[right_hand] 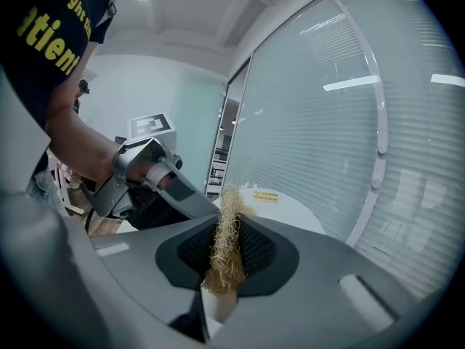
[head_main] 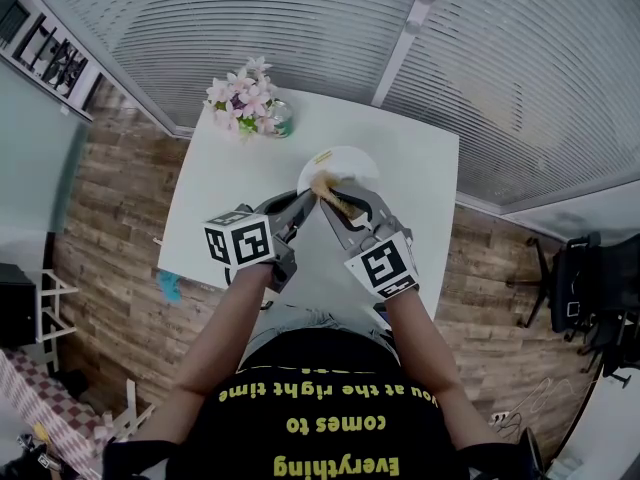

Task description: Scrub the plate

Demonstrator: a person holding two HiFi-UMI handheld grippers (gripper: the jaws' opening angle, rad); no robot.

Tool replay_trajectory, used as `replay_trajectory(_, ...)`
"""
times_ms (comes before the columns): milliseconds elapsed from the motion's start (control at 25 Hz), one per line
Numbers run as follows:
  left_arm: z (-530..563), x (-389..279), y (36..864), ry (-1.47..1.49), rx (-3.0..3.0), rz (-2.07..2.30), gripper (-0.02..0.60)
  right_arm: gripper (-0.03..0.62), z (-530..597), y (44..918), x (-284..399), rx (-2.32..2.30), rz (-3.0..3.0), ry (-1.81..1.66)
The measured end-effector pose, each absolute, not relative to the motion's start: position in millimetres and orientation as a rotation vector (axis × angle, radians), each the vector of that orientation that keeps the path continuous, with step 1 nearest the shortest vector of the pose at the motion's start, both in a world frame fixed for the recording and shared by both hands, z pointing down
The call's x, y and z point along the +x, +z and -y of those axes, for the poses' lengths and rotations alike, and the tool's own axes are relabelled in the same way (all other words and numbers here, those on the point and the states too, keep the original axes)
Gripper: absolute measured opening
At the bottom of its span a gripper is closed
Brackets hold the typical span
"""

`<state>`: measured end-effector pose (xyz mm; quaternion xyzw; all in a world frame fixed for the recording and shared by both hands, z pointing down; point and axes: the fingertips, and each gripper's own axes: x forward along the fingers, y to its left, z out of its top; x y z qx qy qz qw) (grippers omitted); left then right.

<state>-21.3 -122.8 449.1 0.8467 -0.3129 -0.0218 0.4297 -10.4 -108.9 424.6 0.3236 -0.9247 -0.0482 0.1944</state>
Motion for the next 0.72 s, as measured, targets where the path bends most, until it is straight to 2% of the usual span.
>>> replay_trajectory(720,120.0,-26.2,446.4,-0.066,2.112,0.787,0.008,0.053,132.4,423.6,31.8,1.089,2.505,-0.129)
